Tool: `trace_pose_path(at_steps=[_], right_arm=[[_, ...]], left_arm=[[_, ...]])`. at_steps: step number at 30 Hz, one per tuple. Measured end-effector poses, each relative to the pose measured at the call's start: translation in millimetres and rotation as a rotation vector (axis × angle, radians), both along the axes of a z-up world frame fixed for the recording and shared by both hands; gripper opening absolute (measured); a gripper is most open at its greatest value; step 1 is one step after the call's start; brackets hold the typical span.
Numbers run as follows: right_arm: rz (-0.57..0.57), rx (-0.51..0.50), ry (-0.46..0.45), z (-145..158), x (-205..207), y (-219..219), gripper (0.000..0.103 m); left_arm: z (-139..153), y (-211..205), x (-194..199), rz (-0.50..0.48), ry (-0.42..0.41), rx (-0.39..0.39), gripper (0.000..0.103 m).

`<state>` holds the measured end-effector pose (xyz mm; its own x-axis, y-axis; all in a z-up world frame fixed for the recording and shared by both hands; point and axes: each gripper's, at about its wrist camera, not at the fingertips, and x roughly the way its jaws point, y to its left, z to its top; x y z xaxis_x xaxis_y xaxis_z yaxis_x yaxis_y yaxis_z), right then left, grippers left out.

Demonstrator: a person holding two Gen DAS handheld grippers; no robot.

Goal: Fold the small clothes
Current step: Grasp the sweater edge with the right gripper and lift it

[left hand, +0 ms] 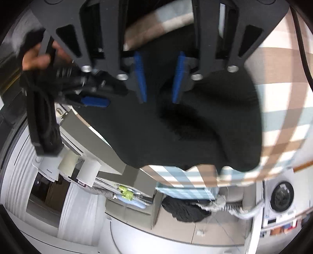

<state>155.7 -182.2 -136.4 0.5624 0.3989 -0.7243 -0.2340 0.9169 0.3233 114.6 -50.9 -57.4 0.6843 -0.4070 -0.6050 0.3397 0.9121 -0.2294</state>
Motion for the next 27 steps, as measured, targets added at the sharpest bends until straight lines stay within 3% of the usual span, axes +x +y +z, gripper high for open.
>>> trace_pose_path(at_steps=[1, 4, 10, 17, 18, 20, 21, 22, 27], right_arm=[[-0.007, 0.004, 0.002, 2, 0, -2, 0.093], [-0.020, 0.049, 0.002, 9, 0, -7, 0.093], [0.012, 0.131, 0.004, 20, 8, 6, 0.093], [0.019, 0.234, 0.004, 25, 37, 38, 0.093], [0.003, 0.242, 0.014, 23, 45, 42, 0.087], [-0.003, 0.254, 0.063, 13, 59, 50, 0.054], [0.006, 0.256, 0.098, 9, 63, 54, 0.023], [0.013, 0.262, 0.118, 7, 65, 57, 0.009], [0.062, 0.365, -0.025, 53, 24, 44, 0.007]], left_arm=[[2, 6, -5, 0.014, -0.018, 0.004, 0.053], [7, 35, -21, 0.091, -0.081, 0.006, 0.065], [-8, 90, -17, 0.250, -0.032, -0.026, 0.065], [-21, 120, -19, 0.294, -0.016, -0.036, 0.065], [-23, 121, -19, 0.290, -0.013, -0.037, 0.065], [-24, 117, -17, 0.289, -0.014, -0.030, 0.065], [-25, 116, -16, 0.292, -0.016, -0.023, 0.065], [-26, 115, -15, 0.295, -0.015, -0.021, 0.065], [-20, 119, -18, 0.305, -0.030, -0.041, 0.065]])
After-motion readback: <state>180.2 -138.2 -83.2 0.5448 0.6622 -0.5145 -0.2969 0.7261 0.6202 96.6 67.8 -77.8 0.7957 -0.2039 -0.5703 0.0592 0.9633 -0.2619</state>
